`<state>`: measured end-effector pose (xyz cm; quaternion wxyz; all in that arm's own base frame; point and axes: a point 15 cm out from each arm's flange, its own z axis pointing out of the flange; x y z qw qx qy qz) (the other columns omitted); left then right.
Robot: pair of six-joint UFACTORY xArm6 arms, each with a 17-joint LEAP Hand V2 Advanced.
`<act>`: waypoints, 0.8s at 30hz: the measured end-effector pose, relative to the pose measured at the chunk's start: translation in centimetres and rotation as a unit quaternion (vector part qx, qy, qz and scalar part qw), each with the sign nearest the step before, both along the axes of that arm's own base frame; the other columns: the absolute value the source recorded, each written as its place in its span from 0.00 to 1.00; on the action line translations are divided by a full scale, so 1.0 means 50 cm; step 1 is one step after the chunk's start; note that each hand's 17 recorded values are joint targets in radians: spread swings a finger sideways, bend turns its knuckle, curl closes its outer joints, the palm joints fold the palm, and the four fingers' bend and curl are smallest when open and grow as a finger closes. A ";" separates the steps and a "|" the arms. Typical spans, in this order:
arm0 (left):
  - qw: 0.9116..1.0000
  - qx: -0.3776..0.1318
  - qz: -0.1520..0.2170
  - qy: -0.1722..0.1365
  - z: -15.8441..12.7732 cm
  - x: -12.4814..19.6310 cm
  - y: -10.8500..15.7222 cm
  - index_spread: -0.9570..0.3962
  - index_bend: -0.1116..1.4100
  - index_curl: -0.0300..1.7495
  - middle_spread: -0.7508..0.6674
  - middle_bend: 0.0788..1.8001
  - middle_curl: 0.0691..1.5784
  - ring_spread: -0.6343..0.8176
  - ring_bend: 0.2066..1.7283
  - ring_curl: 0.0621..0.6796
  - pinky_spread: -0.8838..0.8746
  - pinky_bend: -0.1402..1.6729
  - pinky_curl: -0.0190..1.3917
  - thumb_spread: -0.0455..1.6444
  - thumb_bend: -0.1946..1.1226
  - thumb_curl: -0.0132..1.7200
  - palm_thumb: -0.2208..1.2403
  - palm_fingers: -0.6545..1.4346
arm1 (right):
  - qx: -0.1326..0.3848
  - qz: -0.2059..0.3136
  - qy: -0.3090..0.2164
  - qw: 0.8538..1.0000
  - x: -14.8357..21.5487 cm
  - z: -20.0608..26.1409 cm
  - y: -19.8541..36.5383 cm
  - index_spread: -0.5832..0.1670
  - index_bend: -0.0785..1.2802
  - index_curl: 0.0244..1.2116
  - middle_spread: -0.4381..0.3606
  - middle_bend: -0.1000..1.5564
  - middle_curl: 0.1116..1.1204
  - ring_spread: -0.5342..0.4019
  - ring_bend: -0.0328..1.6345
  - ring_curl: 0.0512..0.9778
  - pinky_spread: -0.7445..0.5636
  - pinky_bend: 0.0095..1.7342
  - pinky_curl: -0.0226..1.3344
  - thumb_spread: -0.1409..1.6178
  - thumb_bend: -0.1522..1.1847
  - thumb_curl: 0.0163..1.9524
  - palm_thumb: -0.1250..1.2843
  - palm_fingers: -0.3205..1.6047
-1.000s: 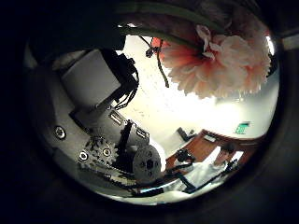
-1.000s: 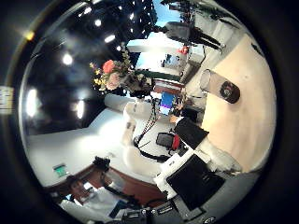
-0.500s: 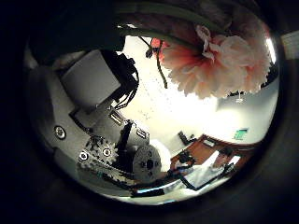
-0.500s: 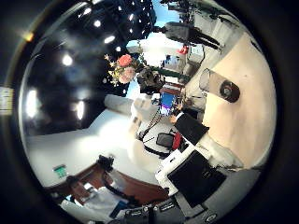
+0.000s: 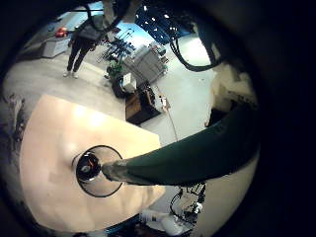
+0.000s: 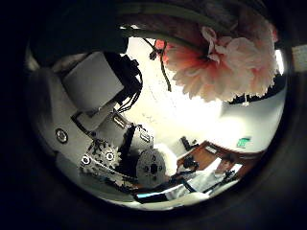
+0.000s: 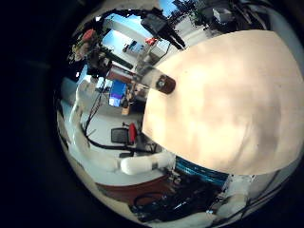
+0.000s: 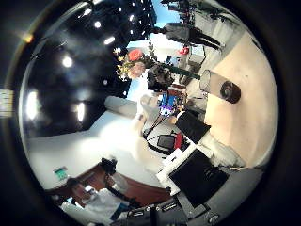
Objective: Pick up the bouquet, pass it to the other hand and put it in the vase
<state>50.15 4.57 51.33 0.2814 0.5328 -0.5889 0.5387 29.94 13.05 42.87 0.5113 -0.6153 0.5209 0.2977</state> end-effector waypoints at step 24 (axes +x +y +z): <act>0.980 0.028 -0.119 0.156 -0.324 -0.115 0.107 0.63 0.10 0.31 0.91 0.05 0.22 0.87 0.24 0.18 0.91 0.28 0.21 0.48 0.12 0.23 0.17 0.15 | -0.001 -0.003 -0.004 1.000 0.004 -0.004 -0.003 0.28 0.22 0.29 0.52 0.17 0.22 0.64 0.33 0.12 0.88 0.28 0.17 0.62 0.09 0.25 0.62 0.37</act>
